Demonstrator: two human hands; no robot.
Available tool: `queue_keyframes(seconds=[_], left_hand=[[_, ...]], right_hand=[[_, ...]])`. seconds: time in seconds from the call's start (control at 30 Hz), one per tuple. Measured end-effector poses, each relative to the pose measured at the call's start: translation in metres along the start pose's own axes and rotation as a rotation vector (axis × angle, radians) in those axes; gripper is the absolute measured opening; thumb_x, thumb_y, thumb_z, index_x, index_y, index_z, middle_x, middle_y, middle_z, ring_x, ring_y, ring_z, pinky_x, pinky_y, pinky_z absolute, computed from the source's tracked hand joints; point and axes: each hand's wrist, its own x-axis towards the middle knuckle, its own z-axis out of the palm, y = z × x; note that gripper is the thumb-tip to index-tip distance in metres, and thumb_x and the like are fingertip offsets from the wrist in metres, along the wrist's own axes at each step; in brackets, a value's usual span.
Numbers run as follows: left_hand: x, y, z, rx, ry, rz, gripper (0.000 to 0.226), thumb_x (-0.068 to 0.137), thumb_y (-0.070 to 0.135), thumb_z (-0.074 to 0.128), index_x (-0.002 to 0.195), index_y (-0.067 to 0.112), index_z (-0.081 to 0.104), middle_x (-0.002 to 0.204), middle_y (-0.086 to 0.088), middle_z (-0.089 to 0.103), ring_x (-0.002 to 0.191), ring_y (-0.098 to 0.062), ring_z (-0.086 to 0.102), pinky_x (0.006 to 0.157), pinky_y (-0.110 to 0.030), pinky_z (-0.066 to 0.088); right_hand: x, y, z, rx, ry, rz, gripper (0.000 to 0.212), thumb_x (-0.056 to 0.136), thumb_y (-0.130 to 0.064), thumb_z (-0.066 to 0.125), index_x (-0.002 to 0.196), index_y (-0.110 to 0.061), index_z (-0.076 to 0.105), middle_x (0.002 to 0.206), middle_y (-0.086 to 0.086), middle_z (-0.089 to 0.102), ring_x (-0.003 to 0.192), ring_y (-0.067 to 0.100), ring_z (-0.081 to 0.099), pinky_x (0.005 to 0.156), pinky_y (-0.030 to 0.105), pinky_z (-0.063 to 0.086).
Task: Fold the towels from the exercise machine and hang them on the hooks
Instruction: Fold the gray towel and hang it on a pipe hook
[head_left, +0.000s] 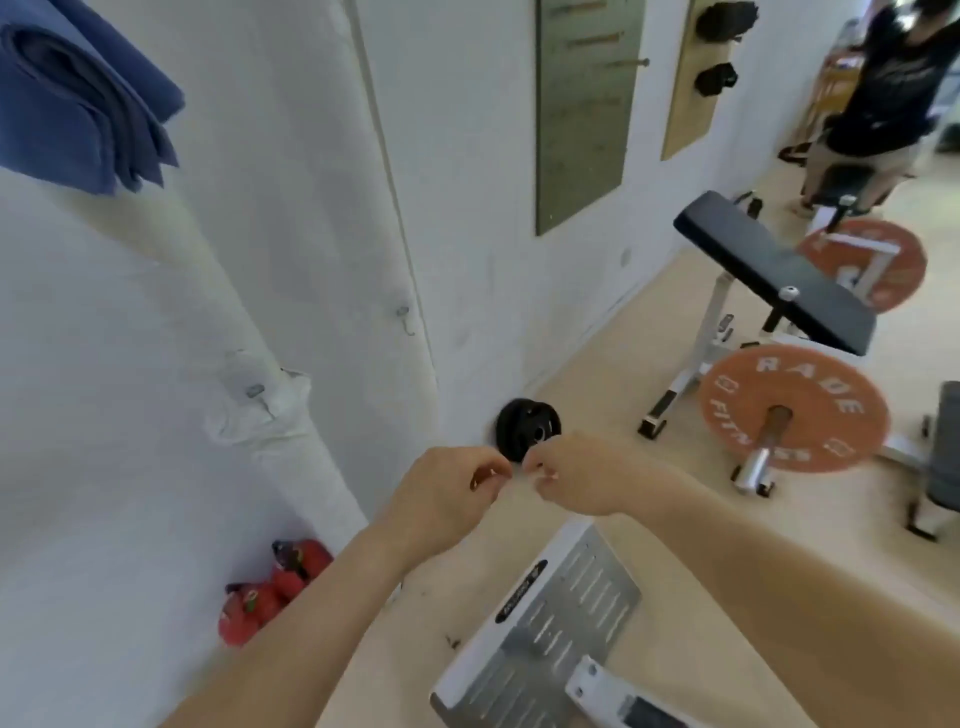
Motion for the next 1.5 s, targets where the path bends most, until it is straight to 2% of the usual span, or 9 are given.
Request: queue_keyframes(seconds=[0.2,0.43,0.67,0.83,0.97,1.1,1.27,1.4,1.5], left_hand=[[-0.07,0.025,0.122,-0.043,-0.336,0.008,0.031,0.088,0.002,0.047,0.104,0.017,0.07,0.105,0.002,0.067,0.09,-0.011,0.057,0.079,-0.02,0.041],[-0.138,0.07,0.221,-0.136,-0.564,-0.045,0.024,0.093,0.011,0.048,0.1,0.02,0.07,0.077,0.007,0.059,0.064,-0.005,0.051,0.057,-0.015,0.038],[-0.193,0.136,0.304,-0.106,-0.728,-0.065,0.033,0.077,0.0,0.046,0.067,0.026,0.062,0.075,0.005,0.064,0.072,-0.014,0.059,0.063,-0.021,0.042],[-0.244,0.188,0.368,-0.084,-0.825,-0.095,0.036,0.079,0.001,0.044,0.064,0.031,0.059,0.079,0.009,0.064,0.079,-0.011,0.059,0.07,-0.024,0.047],[-0.291,0.227,0.434,-0.095,-0.923,-0.075,0.028,0.084,0.008,0.046,0.078,0.025,0.067,0.09,0.005,0.068,0.088,-0.013,0.061,0.083,-0.032,0.051],[-0.335,0.26,0.496,0.011,-1.011,0.06,0.025,0.089,0.015,0.049,0.104,0.019,0.069,0.108,0.0,0.068,0.099,-0.02,0.06,0.086,-0.029,0.048],[-0.374,0.286,0.552,0.193,-1.037,0.209,0.033,0.09,0.028,0.054,0.122,0.021,0.056,0.124,-0.004,0.058,0.109,-0.023,0.055,0.086,-0.031,0.045],[-0.396,0.29,0.574,0.348,-0.855,0.278,0.057,0.081,0.05,0.061,0.125,0.018,0.045,0.121,-0.003,0.05,0.109,-0.024,0.05,0.08,-0.036,0.044],[-0.395,0.294,0.582,0.433,-0.777,0.355,0.056,0.063,0.047,0.077,0.105,0.013,0.061,0.095,-0.006,0.061,0.085,-0.024,0.06,0.064,-0.036,0.047]], right_hand=[[-0.108,0.048,0.13,0.192,-0.015,0.301,0.034,0.097,-0.023,0.04,0.128,-0.025,0.055,0.128,0.004,0.059,0.113,0.023,0.056,0.091,0.03,0.044],[-0.244,0.108,0.229,0.297,-0.111,0.573,0.037,0.098,-0.02,0.042,0.135,-0.023,0.047,0.127,0.003,0.059,0.101,0.02,0.058,0.083,0.028,0.047],[-0.376,0.163,0.299,0.433,-0.259,0.85,0.024,0.09,-0.012,0.055,0.11,-0.024,0.059,0.108,0.002,0.062,0.093,0.019,0.06,0.09,0.035,0.052],[-0.463,0.189,0.363,0.577,-0.33,0.789,0.02,0.092,-0.013,0.052,0.085,-0.019,0.07,0.089,0.001,0.066,0.087,0.018,0.062,0.079,0.022,0.049],[-0.498,0.198,0.38,0.742,-0.171,0.69,0.029,0.096,-0.015,0.045,0.105,-0.017,0.072,0.105,-0.005,0.066,0.092,0.011,0.055,0.088,0.019,0.042],[-0.533,0.207,0.419,0.627,-0.328,0.692,0.026,0.089,-0.014,0.05,0.104,-0.009,0.07,0.103,0.008,0.069,0.089,0.027,0.06,0.083,0.031,0.05],[-0.574,0.196,0.482,0.609,-0.27,0.787,0.055,0.091,-0.019,0.054,0.142,-0.022,0.032,0.137,0.0,0.048,0.11,0.028,0.052,0.078,0.034,0.044],[-0.568,0.19,0.514,0.443,-0.031,0.93,0.039,0.086,-0.014,0.058,0.119,-0.03,0.046,0.119,-0.009,0.059,0.103,0.022,0.056,0.079,0.037,0.039],[-0.563,0.193,0.525,0.45,0.06,0.973,0.028,0.084,-0.015,0.06,0.109,-0.029,0.058,0.107,-0.007,0.066,0.098,0.023,0.058,0.072,0.032,0.034]])
